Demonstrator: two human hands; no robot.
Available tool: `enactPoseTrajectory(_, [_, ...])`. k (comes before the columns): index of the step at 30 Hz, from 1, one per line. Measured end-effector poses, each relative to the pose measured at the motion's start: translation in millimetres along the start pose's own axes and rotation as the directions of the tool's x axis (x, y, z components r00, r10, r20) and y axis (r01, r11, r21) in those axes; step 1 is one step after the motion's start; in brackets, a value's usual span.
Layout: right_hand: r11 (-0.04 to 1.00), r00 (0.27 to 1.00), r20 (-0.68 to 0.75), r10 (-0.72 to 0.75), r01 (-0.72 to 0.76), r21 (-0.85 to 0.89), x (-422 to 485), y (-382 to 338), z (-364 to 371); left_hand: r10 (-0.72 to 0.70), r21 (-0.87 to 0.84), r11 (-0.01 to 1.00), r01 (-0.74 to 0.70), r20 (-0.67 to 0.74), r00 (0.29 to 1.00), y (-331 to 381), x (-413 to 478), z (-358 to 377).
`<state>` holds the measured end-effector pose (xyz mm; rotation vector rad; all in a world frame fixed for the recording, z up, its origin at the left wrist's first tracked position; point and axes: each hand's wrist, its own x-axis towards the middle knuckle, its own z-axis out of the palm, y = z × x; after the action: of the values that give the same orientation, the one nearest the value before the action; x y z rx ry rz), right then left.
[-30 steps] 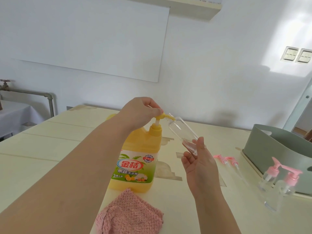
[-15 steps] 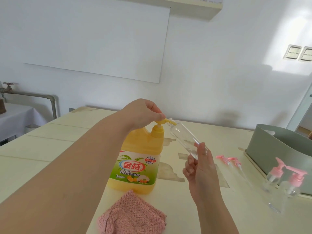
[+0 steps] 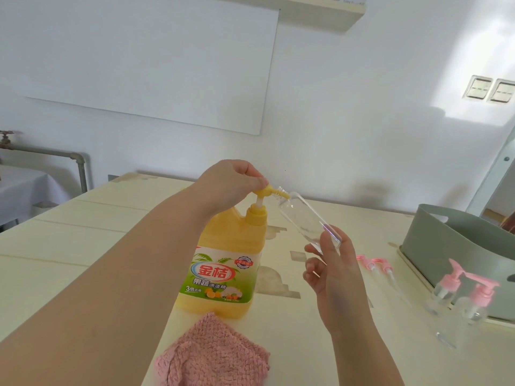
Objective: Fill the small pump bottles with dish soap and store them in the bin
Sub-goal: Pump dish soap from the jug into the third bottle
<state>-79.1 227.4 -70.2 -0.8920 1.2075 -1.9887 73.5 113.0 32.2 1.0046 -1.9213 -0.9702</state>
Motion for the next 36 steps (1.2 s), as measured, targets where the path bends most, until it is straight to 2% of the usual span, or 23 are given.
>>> enactPoseTrajectory(11, [0.999, 0.999, 0.001, 0.032, -0.033, 0.041, 3, 8, -1, -0.015, 0.143, 0.990, 0.015, -0.003, 1.000, 2, 3, 1])
enactPoseTrajectory(20, [1.000, 1.000, 0.022, 0.004, -0.004, 0.023, 2, -5, -1, -0.079, 0.046, 0.996, 0.077, 0.035, 0.996, 8, 2, 1])
enactPoseTrajectory(26, [1.000, 1.000, 0.018, -0.007, 0.007, 0.016, 5, -6, 0, -0.048, 0.044, 0.998, 0.047, 0.014, 0.999, 6, 0, 4])
enactPoseTrajectory(36, [0.999, 0.999, 0.019, 0.029, -0.030, 0.036, 7, 5, -3, -0.035, 0.194, 0.981, 0.029, 0.031, 0.999, 4, 5, 4])
